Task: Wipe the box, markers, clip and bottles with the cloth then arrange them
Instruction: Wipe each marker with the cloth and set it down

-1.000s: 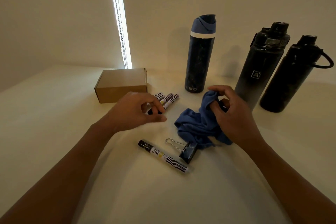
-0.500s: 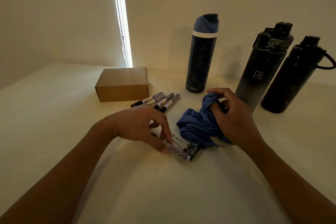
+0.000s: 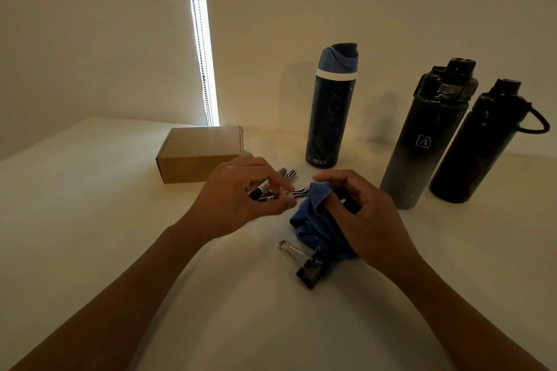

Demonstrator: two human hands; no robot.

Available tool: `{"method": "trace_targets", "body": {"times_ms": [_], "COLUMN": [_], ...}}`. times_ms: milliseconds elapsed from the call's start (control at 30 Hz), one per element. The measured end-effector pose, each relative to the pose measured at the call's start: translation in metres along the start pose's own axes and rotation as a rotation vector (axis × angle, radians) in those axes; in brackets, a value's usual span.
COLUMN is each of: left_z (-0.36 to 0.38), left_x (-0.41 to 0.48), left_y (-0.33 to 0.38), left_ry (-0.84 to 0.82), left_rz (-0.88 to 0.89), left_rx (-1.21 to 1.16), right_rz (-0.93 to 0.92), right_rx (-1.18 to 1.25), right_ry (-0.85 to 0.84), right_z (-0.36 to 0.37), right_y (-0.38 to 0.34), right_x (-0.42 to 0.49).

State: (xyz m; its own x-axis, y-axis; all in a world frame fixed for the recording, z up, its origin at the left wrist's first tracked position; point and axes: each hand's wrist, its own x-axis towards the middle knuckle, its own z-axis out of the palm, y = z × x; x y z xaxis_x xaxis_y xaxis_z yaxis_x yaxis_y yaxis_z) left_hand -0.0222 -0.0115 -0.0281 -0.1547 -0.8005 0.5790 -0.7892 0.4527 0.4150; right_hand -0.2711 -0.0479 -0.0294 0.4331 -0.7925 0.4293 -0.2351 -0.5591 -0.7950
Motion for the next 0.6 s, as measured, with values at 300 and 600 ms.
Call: {"method": "trace_targets", "body": {"times_ms": [300,600], "left_z": [-0.001,0.017], "left_x": [0.003,0.004], "left_y": [0.002,0.025], "left_ry": [0.253,0.125], "left_rz": [-0.223,-0.41], "left_rx": [0.045,-0.357], "right_rz": [0.024,0.114], "right_rx": [-0.009,0.125], "right_ry": [0.217,0.283], "right_z": [-0.008,-0.002], "right_y": [-0.001,-0.015], "right_x": [0.003,-0.008]}}
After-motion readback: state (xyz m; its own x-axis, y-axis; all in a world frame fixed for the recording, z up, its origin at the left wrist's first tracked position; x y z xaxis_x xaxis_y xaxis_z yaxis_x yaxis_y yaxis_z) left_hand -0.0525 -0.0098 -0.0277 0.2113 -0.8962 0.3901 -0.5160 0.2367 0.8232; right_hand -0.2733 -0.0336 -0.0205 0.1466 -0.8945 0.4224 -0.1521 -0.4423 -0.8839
